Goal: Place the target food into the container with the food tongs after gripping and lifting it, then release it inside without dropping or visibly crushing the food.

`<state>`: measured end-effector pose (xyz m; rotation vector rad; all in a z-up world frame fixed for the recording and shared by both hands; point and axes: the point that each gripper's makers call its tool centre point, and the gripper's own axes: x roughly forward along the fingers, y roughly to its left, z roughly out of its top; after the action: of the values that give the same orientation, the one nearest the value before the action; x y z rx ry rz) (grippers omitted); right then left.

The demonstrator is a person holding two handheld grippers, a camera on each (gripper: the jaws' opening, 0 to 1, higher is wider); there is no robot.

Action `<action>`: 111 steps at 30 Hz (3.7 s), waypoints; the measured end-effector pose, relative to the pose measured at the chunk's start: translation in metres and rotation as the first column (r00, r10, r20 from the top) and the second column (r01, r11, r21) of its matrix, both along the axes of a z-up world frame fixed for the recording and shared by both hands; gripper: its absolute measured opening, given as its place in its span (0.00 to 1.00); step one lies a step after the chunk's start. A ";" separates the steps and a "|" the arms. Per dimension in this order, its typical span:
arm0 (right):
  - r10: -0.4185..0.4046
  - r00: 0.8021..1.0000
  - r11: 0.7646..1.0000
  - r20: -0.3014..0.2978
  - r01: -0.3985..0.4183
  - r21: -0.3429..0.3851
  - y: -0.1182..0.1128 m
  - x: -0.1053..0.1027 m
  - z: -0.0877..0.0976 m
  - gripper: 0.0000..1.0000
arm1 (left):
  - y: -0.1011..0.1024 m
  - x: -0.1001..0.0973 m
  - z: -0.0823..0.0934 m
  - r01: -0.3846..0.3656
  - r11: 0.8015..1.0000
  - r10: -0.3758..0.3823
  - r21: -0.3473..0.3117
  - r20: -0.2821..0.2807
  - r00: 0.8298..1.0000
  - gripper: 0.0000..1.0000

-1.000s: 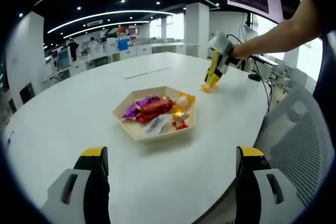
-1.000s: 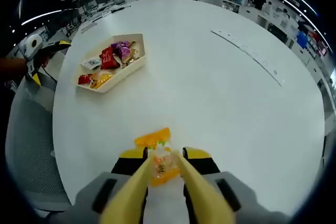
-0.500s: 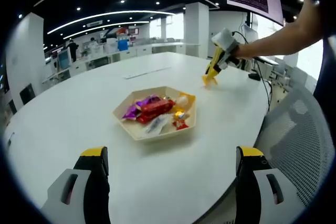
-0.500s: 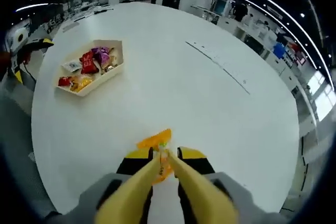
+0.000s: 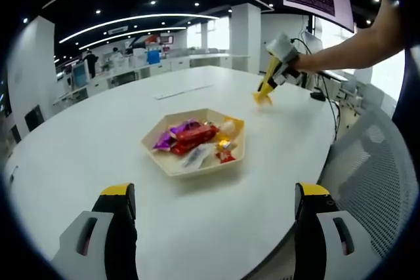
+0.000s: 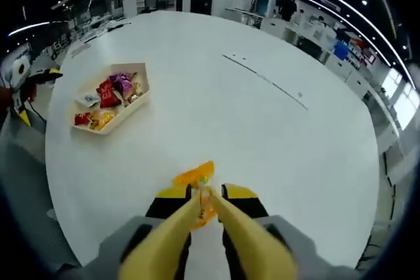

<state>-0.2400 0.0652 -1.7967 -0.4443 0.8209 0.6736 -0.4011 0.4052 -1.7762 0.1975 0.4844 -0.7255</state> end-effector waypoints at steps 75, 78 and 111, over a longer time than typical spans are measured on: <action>0.244 0.968 0.964 0.060 -0.249 0.097 0.218 0.001 0.097 0.18 | 0.000 0.003 0.014 -0.009 0.999 0.012 -0.048 0.048 0.999 0.99; 0.268 0.962 0.958 0.056 -0.272 0.088 0.234 -0.005 0.100 0.18 | 0.000 0.003 0.014 -0.010 0.999 0.012 -0.047 0.048 0.999 0.99; 0.348 0.937 0.926 0.037 -0.350 0.141 0.292 -0.025 0.107 0.24 | 0.001 0.004 0.015 -0.015 0.999 0.018 -0.047 0.054 0.998 0.99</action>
<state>-0.2651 0.3572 -1.6897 -0.4659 0.6808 1.0546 -0.3970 0.4062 -1.7612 0.1691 0.4163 -0.7128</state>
